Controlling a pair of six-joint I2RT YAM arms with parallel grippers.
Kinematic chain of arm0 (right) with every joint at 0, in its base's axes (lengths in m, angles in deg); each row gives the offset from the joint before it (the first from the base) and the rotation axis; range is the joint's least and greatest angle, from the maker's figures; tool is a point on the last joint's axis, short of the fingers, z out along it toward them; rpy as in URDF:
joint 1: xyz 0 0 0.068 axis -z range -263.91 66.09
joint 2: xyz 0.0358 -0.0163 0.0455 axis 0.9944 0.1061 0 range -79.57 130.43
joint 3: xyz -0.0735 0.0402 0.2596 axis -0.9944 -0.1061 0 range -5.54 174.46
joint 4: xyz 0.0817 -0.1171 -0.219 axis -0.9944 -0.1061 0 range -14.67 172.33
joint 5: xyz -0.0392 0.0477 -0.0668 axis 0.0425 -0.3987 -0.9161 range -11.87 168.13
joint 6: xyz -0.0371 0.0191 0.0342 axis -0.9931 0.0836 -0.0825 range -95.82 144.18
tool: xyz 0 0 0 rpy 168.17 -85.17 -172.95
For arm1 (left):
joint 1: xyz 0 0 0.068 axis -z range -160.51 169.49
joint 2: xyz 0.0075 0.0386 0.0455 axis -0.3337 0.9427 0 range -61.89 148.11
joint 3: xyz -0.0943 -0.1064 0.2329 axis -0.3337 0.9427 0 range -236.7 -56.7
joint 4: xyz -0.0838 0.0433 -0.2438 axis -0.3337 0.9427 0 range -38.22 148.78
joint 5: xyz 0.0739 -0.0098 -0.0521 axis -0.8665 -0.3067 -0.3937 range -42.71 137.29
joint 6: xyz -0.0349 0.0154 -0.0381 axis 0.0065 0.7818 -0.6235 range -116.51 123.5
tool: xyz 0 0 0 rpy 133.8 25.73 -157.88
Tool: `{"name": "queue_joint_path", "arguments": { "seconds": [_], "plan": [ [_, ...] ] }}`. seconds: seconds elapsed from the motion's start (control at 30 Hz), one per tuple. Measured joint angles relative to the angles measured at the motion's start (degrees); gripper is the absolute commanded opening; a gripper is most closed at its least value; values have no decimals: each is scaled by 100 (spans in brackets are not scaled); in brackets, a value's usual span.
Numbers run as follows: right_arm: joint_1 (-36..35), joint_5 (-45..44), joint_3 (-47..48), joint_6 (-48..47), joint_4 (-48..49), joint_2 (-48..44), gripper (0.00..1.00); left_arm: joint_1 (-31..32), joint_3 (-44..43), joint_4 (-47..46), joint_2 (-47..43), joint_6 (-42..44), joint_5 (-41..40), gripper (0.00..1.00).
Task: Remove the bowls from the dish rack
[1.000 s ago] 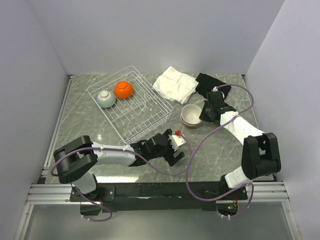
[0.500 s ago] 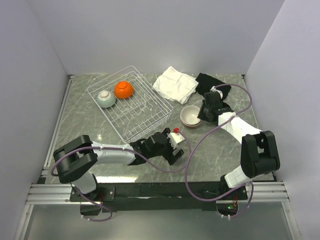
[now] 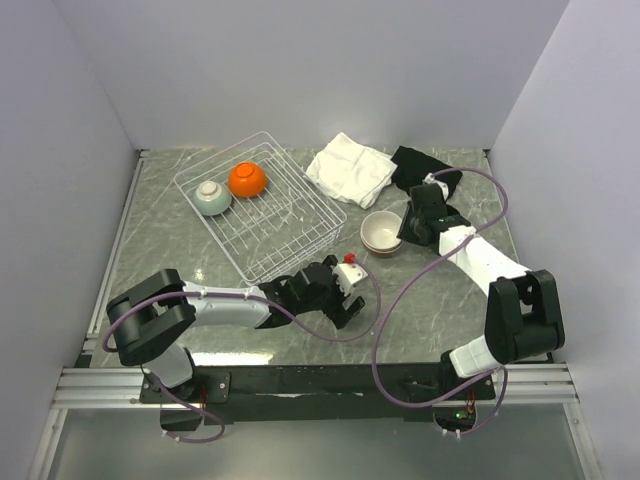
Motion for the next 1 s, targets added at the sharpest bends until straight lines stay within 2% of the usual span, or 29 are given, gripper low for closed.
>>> {"name": "queue_joint_path", "arguments": {
  "seconds": [0.4, 0.63, 0.77, 0.87, 1.0],
  "plan": [
    [39, 214, 125, 66, -105, 24, 10, -129, 0, 13, 0, -20, 46, 99],
    [208, 481, 125, 118, -105, 114, 8, -175, -2, 33, 0, -24, 72, 99],
    [232, 557, 144, 138, -133, 118, 20, -212, -70, 87, 0, -28, 149, 99],
    [234, 603, 236, 155, -267, 118, 37, -238, -203, 166, -2, -44, 177, 100],
    [234, 686, 365, 190, -452, 33, 51, -295, -426, 286, -76, -129, 216, 99]
  ]
}}
